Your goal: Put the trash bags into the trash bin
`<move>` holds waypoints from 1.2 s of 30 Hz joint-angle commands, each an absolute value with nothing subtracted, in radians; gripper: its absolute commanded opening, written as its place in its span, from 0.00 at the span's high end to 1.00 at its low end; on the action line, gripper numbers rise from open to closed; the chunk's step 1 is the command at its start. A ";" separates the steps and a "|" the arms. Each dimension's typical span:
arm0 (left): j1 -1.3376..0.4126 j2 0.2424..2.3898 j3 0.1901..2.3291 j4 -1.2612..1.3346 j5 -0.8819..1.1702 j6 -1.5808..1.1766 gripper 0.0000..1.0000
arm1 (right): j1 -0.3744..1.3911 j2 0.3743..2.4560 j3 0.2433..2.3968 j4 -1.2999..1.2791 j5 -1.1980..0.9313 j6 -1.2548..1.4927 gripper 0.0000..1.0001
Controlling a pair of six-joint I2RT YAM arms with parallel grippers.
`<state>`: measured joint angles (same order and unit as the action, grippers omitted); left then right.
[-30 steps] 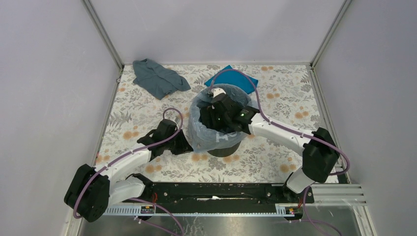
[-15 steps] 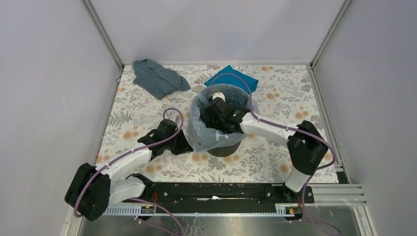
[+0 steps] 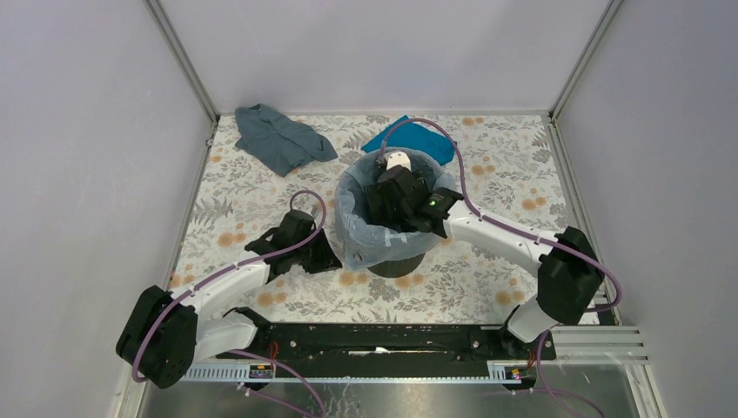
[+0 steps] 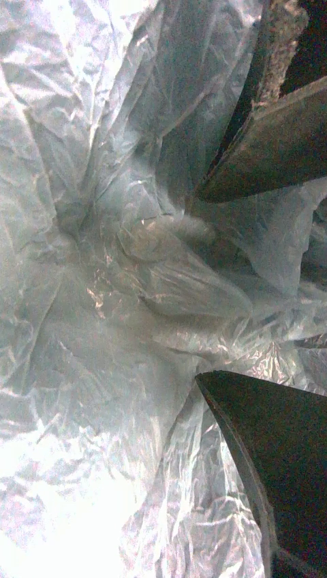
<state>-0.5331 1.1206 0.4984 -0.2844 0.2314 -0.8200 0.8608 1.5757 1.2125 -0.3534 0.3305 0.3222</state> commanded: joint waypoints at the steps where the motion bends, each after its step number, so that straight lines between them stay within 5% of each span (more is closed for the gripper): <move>1: -0.536 1.092 0.514 -0.265 0.226 -0.815 0.82 | 0.853 1.620 1.195 -0.332 0.338 0.331 0.00; 10: -0.537 1.076 0.538 -0.295 0.215 -0.810 0.82 | 0.877 1.754 1.192 -0.213 0.265 0.402 0.00; 30: -0.536 1.032 0.529 -0.333 0.177 -0.811 0.67 | 0.876 1.411 1.468 -0.541 0.301 0.295 0.00; 36: -0.535 0.969 0.561 -0.404 0.138 -0.801 0.57 | 0.826 1.328 1.543 -0.610 0.484 0.218 0.00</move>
